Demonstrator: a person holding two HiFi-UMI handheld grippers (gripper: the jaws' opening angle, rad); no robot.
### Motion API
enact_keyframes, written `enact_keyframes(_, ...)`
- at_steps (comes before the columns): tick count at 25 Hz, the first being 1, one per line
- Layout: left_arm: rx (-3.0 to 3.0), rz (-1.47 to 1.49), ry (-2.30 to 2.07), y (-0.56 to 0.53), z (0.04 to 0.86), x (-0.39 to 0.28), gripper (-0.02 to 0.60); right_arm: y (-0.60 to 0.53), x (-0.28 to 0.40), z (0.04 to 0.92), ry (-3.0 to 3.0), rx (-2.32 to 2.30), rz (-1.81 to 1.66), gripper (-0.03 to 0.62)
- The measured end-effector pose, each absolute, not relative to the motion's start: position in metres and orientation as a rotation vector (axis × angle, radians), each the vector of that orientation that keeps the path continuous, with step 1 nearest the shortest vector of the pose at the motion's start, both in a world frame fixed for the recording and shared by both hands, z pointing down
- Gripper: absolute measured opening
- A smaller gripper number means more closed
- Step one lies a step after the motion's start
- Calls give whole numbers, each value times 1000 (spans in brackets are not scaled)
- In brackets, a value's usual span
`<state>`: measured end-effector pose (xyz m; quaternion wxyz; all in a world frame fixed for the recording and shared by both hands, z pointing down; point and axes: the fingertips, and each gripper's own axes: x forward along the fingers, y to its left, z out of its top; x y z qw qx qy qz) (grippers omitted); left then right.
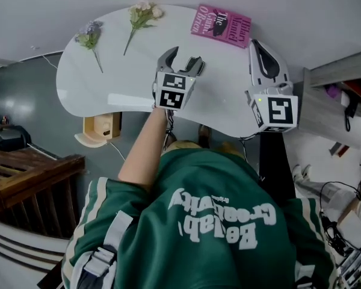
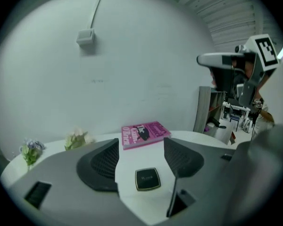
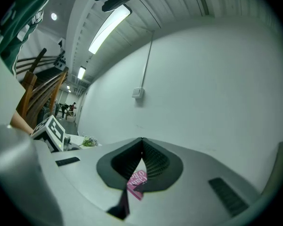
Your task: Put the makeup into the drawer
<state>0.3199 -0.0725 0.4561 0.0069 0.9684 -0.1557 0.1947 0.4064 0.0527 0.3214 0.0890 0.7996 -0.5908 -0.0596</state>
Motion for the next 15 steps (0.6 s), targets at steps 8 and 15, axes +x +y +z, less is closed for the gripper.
enact_keyframes(8, 2851, 938, -398, -70, 566, 335, 330, 75, 437, 335, -1676, 2407, -125, 9)
enact_keyframes(15, 2733, 1081, -414, -75, 618, 338, 350, 85, 451, 345, -1639, 2412, -97, 9)
